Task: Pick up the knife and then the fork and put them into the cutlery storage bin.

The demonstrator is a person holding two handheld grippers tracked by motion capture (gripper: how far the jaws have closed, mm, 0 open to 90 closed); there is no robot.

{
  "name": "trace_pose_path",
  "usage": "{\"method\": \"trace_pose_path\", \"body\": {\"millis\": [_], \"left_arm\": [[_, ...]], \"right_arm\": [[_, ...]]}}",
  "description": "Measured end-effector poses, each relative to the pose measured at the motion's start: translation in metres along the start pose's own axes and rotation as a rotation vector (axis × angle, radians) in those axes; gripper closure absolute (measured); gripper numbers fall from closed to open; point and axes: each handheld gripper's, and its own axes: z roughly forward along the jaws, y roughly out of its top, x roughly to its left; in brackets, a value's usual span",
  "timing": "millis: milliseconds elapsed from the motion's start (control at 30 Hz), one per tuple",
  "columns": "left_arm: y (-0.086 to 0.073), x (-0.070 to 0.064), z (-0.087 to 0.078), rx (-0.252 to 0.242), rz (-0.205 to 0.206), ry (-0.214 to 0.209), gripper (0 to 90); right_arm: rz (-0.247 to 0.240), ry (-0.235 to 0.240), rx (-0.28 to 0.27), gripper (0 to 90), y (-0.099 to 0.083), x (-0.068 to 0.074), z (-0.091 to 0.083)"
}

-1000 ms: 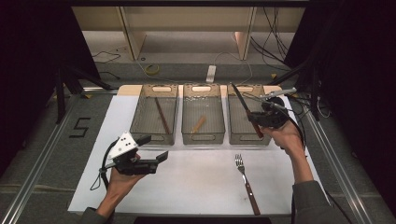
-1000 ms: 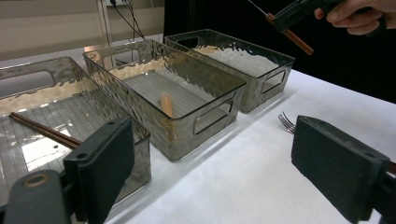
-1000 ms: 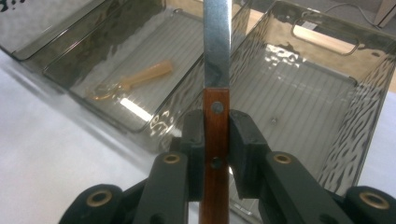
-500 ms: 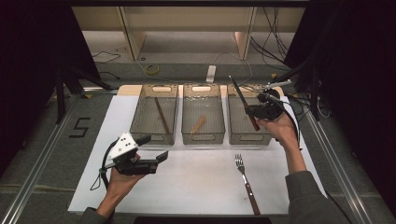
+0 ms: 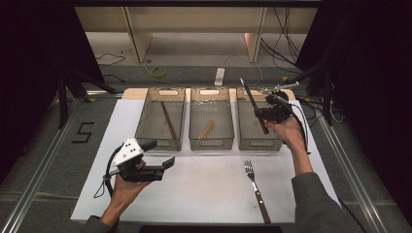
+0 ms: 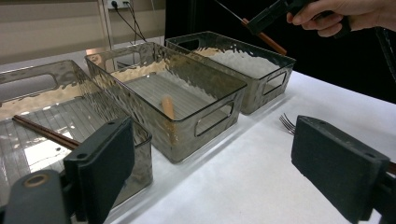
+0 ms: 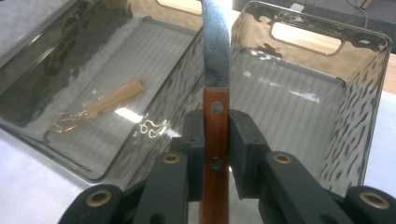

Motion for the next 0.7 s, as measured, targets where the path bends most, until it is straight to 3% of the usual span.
{"method": "trace_pose_path", "body": {"millis": [700], "left_arm": [[0.000,0.000,0.000,-0.002,0.000,0.004,12.9]], "right_arm": [[0.039,-0.058,0.057,77.4,-0.005,-0.004,0.024]]}}
